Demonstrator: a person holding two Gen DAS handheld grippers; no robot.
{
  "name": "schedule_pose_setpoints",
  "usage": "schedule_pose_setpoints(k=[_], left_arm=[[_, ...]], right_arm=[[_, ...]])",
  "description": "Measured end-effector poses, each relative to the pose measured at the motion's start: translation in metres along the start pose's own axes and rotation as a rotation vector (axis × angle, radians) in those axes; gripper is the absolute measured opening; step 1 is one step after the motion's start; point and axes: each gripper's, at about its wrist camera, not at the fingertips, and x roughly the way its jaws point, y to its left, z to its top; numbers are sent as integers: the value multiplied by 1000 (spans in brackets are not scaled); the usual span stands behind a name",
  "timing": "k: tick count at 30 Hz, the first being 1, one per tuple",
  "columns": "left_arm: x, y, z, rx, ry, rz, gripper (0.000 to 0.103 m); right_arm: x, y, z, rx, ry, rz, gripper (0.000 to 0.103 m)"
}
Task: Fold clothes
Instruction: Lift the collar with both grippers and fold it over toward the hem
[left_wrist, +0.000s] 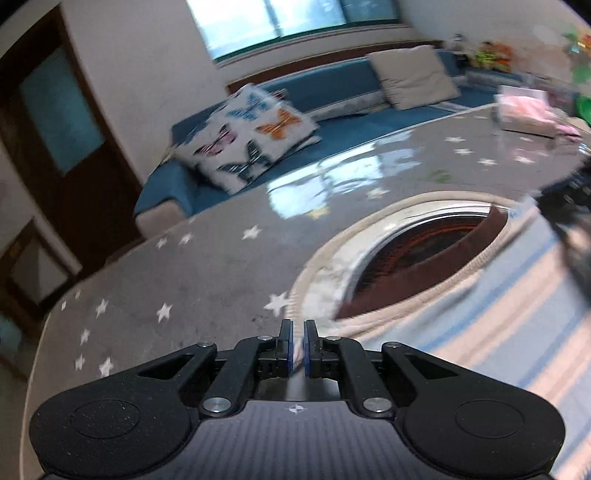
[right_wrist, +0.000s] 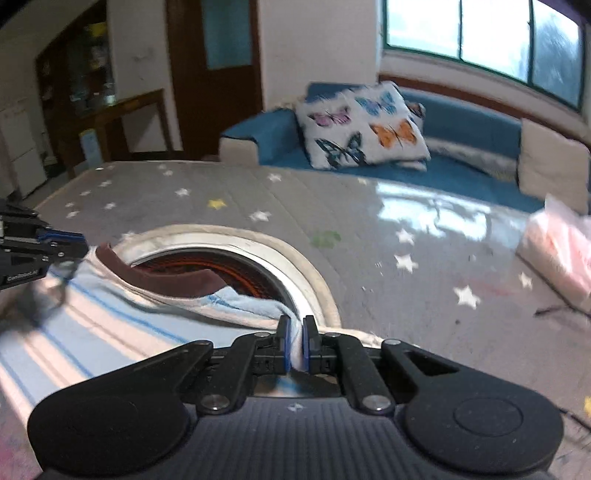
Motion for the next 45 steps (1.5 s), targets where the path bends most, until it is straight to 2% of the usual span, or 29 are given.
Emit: schedule_pose_setpoints(k=[3,5,8,12,15,18,24,27,31,33,39,45], left_arm=[[3,13,0,-45,9,47,9],[-1,21,3,-73,2,50,9],[-20,28,2,-105,-22,20,11],[-41,20,-3,-95,-41,-60,11],[-44,8,-11,-52,-29,-110,13],[-33,3,-15,-34,2,-110,13],[1,23,-20,-115,68,-60,13],[5,36,-23,-172,60,-68,13],[0,35,-18,-174,60,-37,14],[-9,31,-15,-171,34,-55,15],[-11,0,-3,-105,17,-133,15],[13,-6,1,-112,61,-137,18]], right_arm=[[6,-5,1,25,-8,1,14],[3,-9,3,49,-30,-4,14],[-11,-7,9,32,-64,-6,15],[-15,5,8,31,-30,90,15],[-5,18,1,13,0,119,15],[7,24,-4,7,20,119,23],[23,20,-10,38,28,87,38],[29,12,-13,84,30,80,39],[27,7,-11,110,21,66,39],[24,8,-10,120,12,60,39],[15,29,-3,65,-12,85,42],[30,56,5,-5,-6,93,48]])
